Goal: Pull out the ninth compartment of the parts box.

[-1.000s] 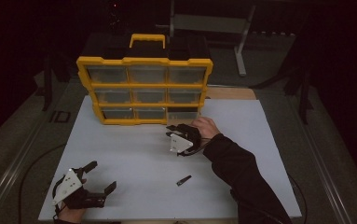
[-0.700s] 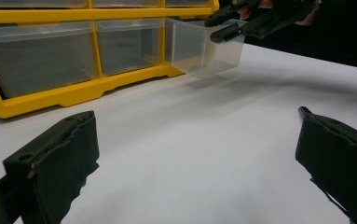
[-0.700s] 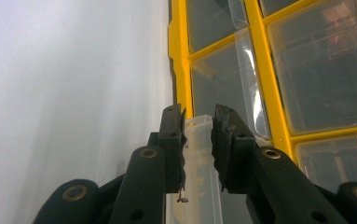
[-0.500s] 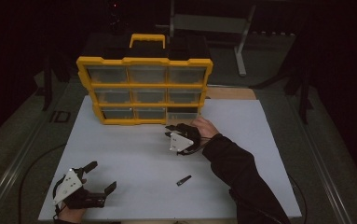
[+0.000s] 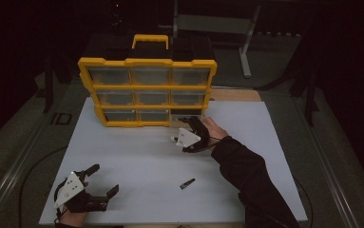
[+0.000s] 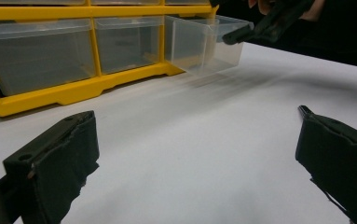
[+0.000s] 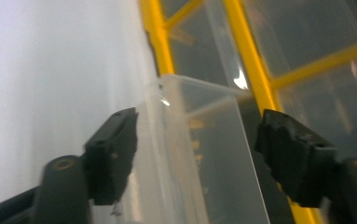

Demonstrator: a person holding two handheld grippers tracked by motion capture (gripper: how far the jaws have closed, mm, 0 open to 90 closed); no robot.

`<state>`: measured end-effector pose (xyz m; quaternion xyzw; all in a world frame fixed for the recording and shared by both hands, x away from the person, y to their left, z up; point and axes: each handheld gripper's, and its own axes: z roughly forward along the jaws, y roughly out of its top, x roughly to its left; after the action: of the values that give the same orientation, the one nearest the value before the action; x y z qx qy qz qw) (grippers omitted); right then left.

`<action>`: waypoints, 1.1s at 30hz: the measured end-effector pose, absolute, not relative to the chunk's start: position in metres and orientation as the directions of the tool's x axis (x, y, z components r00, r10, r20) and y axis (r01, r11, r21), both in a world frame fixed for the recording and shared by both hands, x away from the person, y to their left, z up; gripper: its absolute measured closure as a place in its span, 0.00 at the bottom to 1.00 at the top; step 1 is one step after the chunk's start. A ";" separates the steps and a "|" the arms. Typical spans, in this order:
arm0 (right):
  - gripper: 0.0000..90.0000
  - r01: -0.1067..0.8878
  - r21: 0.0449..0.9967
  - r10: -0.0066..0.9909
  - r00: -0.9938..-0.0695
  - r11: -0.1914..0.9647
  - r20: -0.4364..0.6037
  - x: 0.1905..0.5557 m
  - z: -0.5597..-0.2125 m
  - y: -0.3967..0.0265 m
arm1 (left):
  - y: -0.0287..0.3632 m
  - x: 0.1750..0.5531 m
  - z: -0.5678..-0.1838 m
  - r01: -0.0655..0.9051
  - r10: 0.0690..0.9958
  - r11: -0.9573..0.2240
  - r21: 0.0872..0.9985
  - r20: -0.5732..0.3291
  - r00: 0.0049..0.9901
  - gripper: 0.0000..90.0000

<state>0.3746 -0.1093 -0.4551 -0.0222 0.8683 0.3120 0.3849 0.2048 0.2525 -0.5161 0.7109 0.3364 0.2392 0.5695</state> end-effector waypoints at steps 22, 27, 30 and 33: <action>0.09 0.149 0.924 0.672 -0.727 0.352 -0.138 0.383 -0.401 -0.166 | 0.252 0.206 -0.517 0.212 0.753 -0.122 0.970 -0.049 0.656 0.00; 0.09 0.172 0.927 0.700 -0.704 0.333 -0.120 0.379 -0.401 -0.177 | 0.252 0.206 -0.517 0.213 0.754 -0.125 0.969 -0.047 0.656 0.00; 0.10 0.182 0.929 0.710 -0.696 0.323 -0.111 0.376 -0.402 -0.184 | 0.252 0.206 -0.517 0.213 0.753 -0.126 0.969 -0.046 0.657 0.00; 0.10 0.180 0.935 0.716 -0.690 0.305 -0.100 0.372 -0.404 -0.193 | 0.252 0.206 -0.517 0.213 0.752 -0.131 0.968 -0.043 0.658 0.00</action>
<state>0.3723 -0.1927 -0.4036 0.2935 0.7639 0.5115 0.2621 0.2060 0.2519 -0.5174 0.7132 0.3384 0.2381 0.5659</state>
